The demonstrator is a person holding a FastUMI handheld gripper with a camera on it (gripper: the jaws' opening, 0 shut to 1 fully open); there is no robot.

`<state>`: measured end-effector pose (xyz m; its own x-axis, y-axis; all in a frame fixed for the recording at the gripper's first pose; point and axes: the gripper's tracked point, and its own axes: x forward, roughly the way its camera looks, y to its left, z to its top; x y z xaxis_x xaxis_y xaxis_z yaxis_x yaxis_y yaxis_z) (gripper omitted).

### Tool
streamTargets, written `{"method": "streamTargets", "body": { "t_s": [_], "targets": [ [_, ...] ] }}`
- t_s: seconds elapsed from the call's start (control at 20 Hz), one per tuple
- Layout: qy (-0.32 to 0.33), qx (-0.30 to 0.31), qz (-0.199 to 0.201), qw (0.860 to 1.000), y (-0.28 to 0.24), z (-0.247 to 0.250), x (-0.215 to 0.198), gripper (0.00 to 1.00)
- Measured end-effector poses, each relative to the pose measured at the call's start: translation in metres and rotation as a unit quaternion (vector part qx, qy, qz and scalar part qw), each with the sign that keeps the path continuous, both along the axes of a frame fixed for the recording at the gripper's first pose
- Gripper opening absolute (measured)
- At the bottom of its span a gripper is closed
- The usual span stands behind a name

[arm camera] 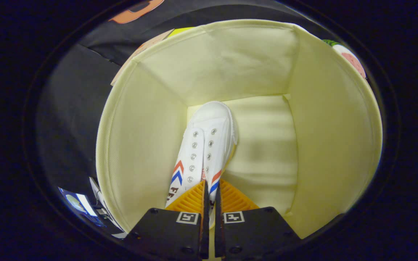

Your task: Open the storage box then place both shoes into the box .Put the left shoe in first, then the right shoe, with the right side of both shoes facing outward in a uniform manner.

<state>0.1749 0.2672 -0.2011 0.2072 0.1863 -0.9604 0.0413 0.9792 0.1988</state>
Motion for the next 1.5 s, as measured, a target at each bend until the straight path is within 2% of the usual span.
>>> {"method": "streamTargets", "body": {
  "t_s": [0.05,0.1,0.2,0.25,0.35,0.5,0.55,0.65,0.8,0.9,1.0,1.15,1.3,1.5],
  "targets": [
    [0.000,0.003,0.008,1.000,0.001,0.000,0.001,0.18],
    [0.000,0.007,0.020,1.000,0.004,0.003,-0.002,0.20],
    [-0.004,0.015,0.056,0.998,0.007,0.011,-0.009,0.33],
    [-0.001,0.014,0.065,0.998,0.004,0.019,-0.012,0.47],
    [0.007,0.007,0.068,0.998,-0.001,0.032,-0.022,0.62],
    [-0.025,-0.015,0.079,0.996,-0.017,0.055,-0.027,0.66],
    [-0.033,-0.030,0.083,0.996,-0.025,0.063,-0.029,0.75],
    [-0.046,-0.038,0.085,0.995,-0.035,0.084,-0.040,0.86],
    [-0.062,-0.063,0.090,0.992,-0.068,0.107,-0.050,0.86],
    [-0.064,-0.042,0.096,0.992,-0.085,0.128,-0.062,0.86],
    [-0.078,-0.069,0.071,0.992,-0.128,0.138,-0.058,0.87],
    [-0.070,-0.063,0.049,0.994,-0.179,0.141,-0.070,0.88],
    [-0.048,-0.060,0.012,0.997,-0.240,0.124,-0.076,0.88],
    [-0.015,-0.097,-0.038,0.994,-0.322,0.089,-0.080,0.88]
  ]
}}
